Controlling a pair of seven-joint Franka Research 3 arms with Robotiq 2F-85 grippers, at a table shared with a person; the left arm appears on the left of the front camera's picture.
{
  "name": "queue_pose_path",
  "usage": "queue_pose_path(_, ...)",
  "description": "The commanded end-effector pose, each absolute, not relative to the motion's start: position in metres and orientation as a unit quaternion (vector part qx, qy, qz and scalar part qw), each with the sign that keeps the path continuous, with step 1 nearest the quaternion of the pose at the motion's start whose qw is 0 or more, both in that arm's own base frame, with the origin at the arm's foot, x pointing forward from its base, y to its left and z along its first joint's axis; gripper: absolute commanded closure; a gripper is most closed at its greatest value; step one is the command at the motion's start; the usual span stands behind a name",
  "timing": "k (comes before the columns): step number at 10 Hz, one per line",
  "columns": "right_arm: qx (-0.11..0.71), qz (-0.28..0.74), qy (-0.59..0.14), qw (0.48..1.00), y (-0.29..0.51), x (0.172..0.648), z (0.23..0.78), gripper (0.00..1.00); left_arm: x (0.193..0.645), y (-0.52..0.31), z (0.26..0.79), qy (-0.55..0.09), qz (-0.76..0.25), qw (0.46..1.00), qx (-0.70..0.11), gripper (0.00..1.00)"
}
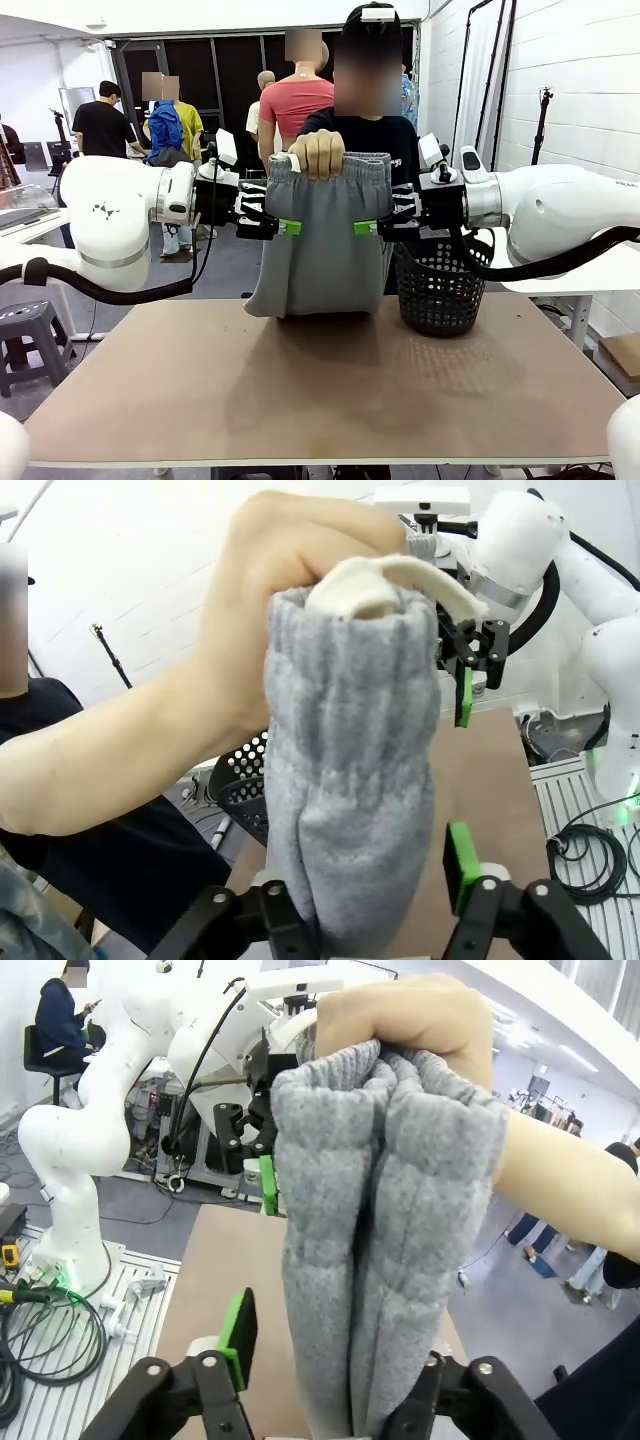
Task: Fold the training pants.
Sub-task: Grab both ends of the Training pants handed by a person.
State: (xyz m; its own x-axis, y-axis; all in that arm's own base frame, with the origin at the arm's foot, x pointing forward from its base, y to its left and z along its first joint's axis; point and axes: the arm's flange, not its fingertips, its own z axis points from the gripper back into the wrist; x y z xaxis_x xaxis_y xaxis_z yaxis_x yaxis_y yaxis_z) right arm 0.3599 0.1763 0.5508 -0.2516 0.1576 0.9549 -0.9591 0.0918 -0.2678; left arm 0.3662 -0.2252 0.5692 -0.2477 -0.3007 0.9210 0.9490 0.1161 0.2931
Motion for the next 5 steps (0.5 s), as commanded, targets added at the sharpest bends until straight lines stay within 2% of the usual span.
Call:
queue_pose_path(1, 0.376, 0.564, -0.538, 0.501, 0.1767, 0.3622, 0.5506, 1.00, 0.3705, -0.2296, 0.5702, -0.523, -0.582, 0.530, -0.326, 1.00)
queue_pose_path(5, 0.384, 0.557, -0.529, 0.512, 0.1762, 0.3649, 0.5482, 1.00, 0.3729, -0.2302, 0.5699, -0.514, -0.577, 0.536, -0.341, 1.00)
